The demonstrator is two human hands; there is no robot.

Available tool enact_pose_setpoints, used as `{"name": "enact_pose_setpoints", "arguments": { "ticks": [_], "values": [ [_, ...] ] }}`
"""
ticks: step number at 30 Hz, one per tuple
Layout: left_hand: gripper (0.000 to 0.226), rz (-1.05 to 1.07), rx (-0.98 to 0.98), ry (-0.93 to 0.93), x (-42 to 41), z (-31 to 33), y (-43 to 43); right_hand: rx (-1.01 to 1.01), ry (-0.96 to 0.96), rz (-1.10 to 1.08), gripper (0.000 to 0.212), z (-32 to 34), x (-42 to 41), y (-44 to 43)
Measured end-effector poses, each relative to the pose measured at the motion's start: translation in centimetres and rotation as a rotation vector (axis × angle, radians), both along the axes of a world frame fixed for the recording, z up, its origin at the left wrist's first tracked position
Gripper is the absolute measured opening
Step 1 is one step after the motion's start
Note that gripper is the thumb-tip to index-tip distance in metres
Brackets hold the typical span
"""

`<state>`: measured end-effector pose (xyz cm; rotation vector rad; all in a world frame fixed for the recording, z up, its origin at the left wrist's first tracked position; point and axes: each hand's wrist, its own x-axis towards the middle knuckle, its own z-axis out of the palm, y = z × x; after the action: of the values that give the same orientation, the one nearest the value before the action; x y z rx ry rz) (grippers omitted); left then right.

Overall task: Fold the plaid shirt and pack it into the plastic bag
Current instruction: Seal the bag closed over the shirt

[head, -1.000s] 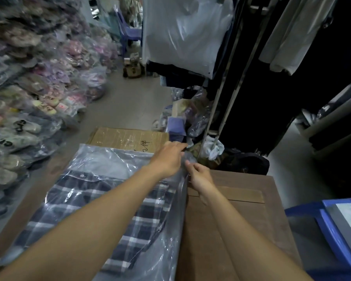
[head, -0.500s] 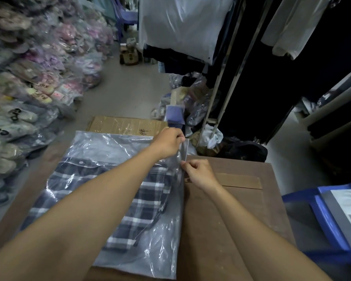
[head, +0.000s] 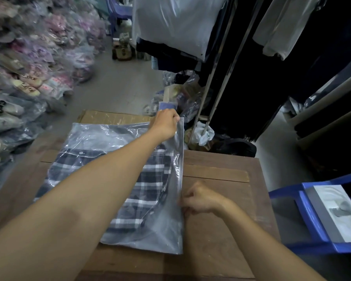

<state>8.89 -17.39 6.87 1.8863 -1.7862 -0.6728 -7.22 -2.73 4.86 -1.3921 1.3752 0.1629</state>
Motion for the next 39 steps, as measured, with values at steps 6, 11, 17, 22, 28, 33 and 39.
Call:
{"name": "enact_pose_setpoints", "arguments": {
  "ticks": [6,11,17,22,28,33,39],
  "values": [
    [0.019,0.01,0.062,0.008,0.0,-0.6,-0.6,0.367,0.042,0.234,0.019,-1.8,-1.0,2.8],
    [0.022,-0.005,0.106,0.038,-0.7,-1.8,-0.5,0.601,-0.029,0.292,0.019,-3.8,-0.8,5.4],
    [0.02,-0.036,0.099,0.082,-0.2,-2.9,0.4,0.331,0.214,0.351,0.029,-3.5,-0.9,2.7],
    [0.039,-0.092,0.197,-0.091,6.2,-3.5,3.5,-0.397,0.196,0.084,0.031,-1.5,2.0,-1.6],
    [0.078,-0.075,0.483,-0.499,17.6,-2.7,10.4,-0.698,0.316,0.212,0.07,-2.5,9.1,-0.6],
    [0.142,-0.26,0.686,-0.379,21.3,-4.1,14.7,-0.605,0.406,0.282,0.104,-4.5,10.1,0.4],
    [0.139,-0.343,0.551,-0.443,15.3,-5.7,14.5,-0.603,0.467,0.247,0.106,-5.8,3.8,-1.5]
  ]
}}
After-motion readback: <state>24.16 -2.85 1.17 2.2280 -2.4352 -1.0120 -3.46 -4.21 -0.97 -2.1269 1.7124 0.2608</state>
